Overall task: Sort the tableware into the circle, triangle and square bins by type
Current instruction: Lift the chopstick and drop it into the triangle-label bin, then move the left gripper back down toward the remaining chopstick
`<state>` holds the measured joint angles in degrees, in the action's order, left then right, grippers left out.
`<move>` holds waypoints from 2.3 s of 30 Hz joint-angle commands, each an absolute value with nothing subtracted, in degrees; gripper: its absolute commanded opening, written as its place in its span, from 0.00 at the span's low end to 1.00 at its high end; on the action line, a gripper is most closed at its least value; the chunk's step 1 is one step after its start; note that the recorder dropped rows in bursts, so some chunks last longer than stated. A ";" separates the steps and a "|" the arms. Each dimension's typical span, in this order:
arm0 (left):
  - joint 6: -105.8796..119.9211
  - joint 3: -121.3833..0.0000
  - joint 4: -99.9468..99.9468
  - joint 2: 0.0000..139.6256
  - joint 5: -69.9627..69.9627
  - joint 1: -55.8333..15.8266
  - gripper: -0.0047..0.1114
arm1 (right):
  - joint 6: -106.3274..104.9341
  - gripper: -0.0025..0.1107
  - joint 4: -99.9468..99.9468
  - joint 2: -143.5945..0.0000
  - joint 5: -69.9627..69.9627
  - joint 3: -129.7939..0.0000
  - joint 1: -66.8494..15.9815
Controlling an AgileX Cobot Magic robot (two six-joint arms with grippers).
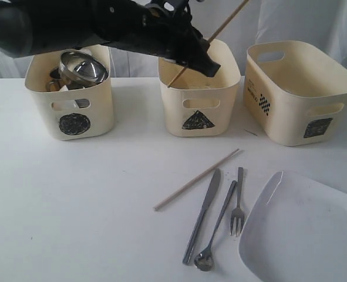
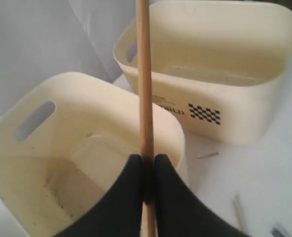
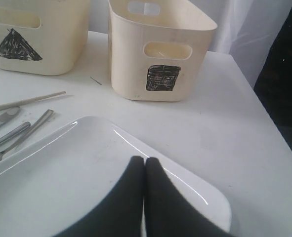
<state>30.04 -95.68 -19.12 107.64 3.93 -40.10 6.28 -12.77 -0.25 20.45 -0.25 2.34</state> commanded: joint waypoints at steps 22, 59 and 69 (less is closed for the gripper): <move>29.98 -117.33 -20.13 129.34 -2.02 -38.03 0.04 | 6.26 0.02 -12.95 0.00 20.17 0.00 2.41; 23.00 -90.20 -20.61 108.07 34.68 -37.81 0.34 | 6.26 0.02 -12.95 0.00 20.17 0.00 2.41; 28.65 -79.42 -29.61 107.96 34.34 -38.04 0.50 | 6.26 0.02 -12.95 0.00 20.17 0.00 2.41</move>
<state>28.13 -79.86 -28.23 107.38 34.20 -37.99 6.28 -12.77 -0.25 20.45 -0.25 2.34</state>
